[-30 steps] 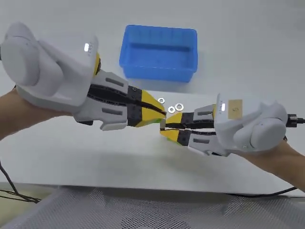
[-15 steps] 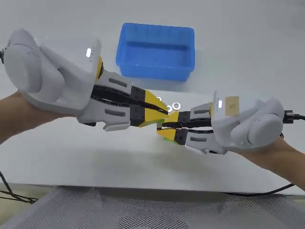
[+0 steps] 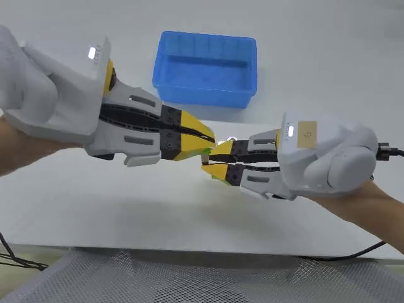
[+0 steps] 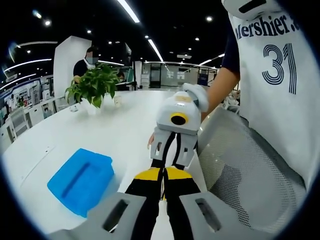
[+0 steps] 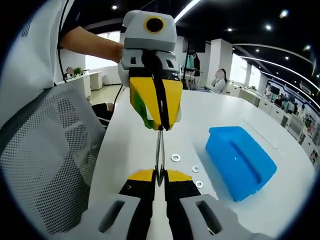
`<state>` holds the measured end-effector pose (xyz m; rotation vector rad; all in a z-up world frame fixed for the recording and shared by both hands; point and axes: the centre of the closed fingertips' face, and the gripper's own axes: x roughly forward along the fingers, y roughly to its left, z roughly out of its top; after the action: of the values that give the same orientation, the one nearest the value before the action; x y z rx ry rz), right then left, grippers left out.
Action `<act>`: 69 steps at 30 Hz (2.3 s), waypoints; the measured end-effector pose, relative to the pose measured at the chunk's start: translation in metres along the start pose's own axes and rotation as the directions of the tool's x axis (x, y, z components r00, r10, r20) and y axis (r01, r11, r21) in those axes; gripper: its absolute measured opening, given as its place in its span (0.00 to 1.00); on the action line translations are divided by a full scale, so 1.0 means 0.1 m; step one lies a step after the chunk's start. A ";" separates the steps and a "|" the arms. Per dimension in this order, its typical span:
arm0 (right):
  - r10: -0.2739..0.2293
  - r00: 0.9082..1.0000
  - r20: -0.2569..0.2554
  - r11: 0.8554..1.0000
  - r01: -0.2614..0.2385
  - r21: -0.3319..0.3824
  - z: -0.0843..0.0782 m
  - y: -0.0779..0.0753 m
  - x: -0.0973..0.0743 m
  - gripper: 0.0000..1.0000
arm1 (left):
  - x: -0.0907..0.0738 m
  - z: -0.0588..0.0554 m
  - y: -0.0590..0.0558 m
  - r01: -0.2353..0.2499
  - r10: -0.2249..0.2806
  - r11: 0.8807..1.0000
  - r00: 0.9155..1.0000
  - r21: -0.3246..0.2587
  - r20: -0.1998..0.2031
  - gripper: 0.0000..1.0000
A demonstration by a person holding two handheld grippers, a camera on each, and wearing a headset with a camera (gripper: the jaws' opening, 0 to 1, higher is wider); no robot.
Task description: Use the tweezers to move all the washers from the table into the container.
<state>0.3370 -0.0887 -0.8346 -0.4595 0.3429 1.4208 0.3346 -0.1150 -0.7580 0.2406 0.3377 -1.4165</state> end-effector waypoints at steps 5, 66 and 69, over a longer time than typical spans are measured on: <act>-0.014 1.000 0.016 1.000 0.014 -0.023 0.14 0.00 0.08 0.10 | -0.12 0.07 0.00 -0.023 0.023 1.000 1.000 -0.010 0.007 0.05; 0.025 0.997 -0.069 1.000 -0.024 0.012 0.12 -0.26 0.74 0.13 | -0.48 -0.40 0.48 -0.112 0.112 0.994 0.994 -0.021 -0.003 0.05; 0.027 0.997 -0.070 1.000 -0.026 0.012 0.12 -0.26 0.75 0.13 | -0.49 -0.40 0.47 -0.106 0.106 0.994 0.994 -0.025 -0.004 0.05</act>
<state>0.3711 -0.0205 -0.8580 -0.4976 0.4146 1.4304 0.3716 -0.0491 -0.7790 0.2368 0.3397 -1.3065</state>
